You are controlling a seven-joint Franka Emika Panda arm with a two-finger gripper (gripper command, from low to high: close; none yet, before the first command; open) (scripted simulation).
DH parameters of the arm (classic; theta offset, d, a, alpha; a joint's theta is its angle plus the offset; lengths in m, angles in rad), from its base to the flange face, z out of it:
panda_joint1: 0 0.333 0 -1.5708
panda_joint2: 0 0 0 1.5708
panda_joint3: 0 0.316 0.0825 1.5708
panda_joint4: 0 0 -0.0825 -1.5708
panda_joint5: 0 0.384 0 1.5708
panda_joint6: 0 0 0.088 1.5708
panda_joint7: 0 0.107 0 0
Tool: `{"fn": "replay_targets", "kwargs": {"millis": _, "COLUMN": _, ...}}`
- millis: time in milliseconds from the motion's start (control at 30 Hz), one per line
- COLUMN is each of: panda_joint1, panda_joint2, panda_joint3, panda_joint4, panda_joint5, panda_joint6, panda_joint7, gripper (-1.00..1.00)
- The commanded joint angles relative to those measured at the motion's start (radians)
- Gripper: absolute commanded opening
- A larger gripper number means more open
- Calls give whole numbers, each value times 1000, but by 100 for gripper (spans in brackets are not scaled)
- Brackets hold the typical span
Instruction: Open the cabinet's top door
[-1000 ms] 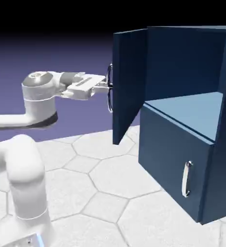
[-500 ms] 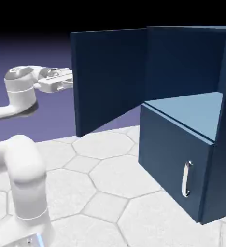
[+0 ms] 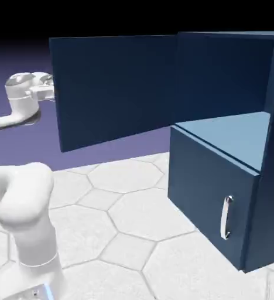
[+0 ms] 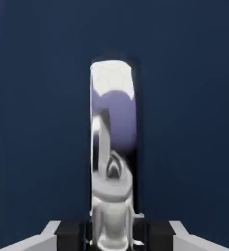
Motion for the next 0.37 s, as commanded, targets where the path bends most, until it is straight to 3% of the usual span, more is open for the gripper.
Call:
{"fn": "replay_targets", "kwargs": {"millis": 0, "panda_joint1": -29, "panda_joint2": 0, "panda_joint3": 14, "panda_joint4": 36, "panda_joint5": 7, "panda_joint6": -26, "panda_joint7": -6, "gripper": -100}}
{"fn": "replay_targets", "kwargs": {"millis": 333, "panda_joint1": -308, "panda_joint2": -19, "panda_joint3": 111, "panda_joint4": 387, "panda_joint5": 43, "panda_joint6": -269, "panda_joint7": -77, "gripper": -100}}
